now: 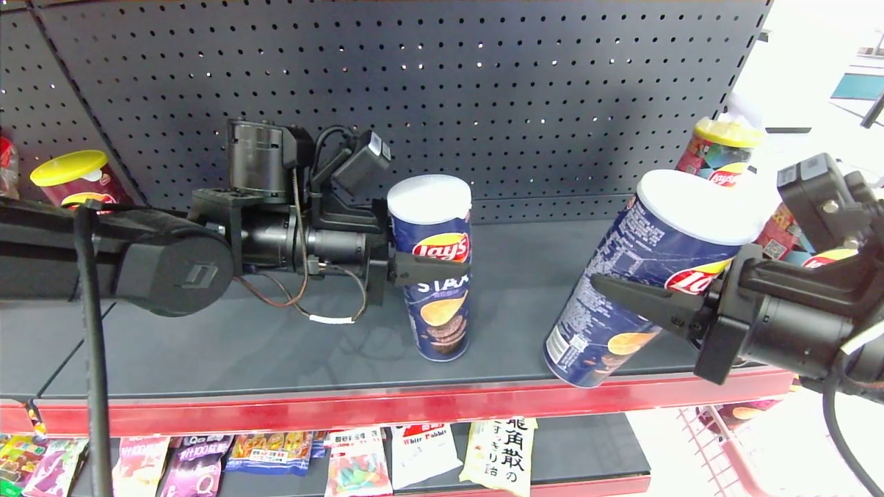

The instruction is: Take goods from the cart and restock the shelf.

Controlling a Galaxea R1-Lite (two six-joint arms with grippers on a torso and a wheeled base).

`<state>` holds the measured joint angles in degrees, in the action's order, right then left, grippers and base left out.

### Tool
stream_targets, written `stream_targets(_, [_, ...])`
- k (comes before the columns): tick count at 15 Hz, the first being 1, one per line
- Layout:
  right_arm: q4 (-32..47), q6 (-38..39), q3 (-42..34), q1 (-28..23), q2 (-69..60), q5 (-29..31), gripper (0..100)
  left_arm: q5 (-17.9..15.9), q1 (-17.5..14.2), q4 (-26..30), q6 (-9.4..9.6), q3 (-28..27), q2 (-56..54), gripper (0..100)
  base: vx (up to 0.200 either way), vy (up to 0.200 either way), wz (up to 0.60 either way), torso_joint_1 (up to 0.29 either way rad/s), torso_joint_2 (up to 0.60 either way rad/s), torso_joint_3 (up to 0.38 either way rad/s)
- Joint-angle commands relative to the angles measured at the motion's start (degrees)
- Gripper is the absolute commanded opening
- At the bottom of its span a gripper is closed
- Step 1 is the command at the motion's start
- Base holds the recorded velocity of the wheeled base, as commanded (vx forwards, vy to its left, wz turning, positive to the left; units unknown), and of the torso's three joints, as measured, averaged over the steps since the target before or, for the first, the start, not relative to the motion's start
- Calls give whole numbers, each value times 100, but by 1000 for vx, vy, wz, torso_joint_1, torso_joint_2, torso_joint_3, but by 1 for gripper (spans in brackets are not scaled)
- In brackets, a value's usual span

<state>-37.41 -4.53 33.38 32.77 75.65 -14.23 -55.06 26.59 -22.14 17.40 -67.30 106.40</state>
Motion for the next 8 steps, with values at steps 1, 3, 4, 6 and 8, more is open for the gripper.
stream_targets(1, [-3, -4, 2, 1, -7, -1, 0, -22, 13, -10, 9, 95, -32, 0, 0, 0, 0, 0, 0, 0])
stream_targets(3, [-3, -4, 2, 1, 2, -1, 0, -119, 4, -1, 9, 165, -84, 0, 0, 0, 0, 0, 0, 0])
stream_targets(4, [-3, -4, 11, 1, 11, -1, 0, -145, 4, -1, 9, 244, -111, 0, 0, 0, 0, 0, 0, 0])
stream_targets(6, [-3, -4, 55, 1, 37, -1, 0, -171, 4, -1, 9, 385, -181, 0, 0, 0, 0, 0, 0, 0])
stream_targets(8, [6, -4, 125, 1, 72, -1, 0, -171, -4, -19, 9, 437, -181, 0, 0, 0, 0, 0, 0, 0])
